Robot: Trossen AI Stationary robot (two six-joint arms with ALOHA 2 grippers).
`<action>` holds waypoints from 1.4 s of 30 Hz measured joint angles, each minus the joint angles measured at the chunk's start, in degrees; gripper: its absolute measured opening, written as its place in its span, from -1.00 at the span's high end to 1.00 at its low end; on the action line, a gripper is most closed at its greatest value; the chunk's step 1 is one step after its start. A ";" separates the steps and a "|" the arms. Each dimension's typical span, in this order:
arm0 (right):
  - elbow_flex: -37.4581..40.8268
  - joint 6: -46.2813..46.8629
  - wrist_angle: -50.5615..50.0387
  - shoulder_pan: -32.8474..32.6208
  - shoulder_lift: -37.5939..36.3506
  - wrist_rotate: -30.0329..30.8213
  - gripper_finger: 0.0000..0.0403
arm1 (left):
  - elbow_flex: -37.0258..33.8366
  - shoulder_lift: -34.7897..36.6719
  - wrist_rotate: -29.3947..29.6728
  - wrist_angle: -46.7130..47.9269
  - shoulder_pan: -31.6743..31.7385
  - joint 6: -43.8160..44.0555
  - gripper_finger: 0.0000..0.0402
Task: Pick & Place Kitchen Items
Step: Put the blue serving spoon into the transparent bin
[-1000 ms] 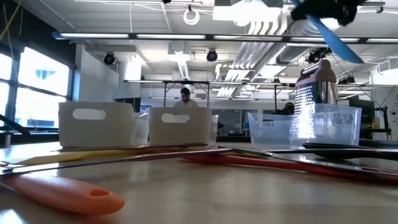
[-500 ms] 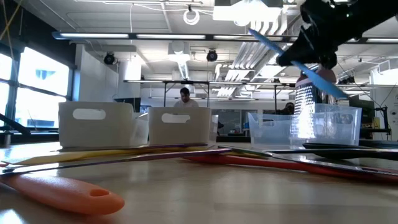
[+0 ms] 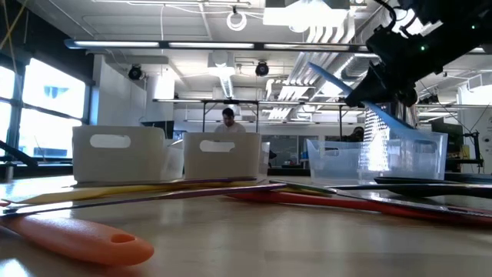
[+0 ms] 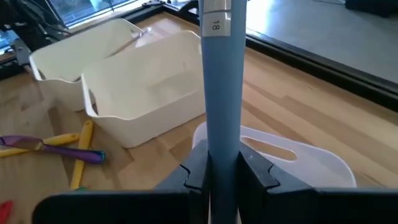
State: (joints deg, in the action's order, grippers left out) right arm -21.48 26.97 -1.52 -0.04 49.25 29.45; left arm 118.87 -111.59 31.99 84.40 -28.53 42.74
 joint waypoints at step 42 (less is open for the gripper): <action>8.51 4.84 11.41 8.67 8.39 -13.55 0.52 | -1.40 0.00 0.17 -0.46 0.02 0.20 0.79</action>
State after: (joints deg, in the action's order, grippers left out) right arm -12.97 31.81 9.89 8.63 57.65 15.90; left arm 117.47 -111.59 32.16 83.94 -28.51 42.94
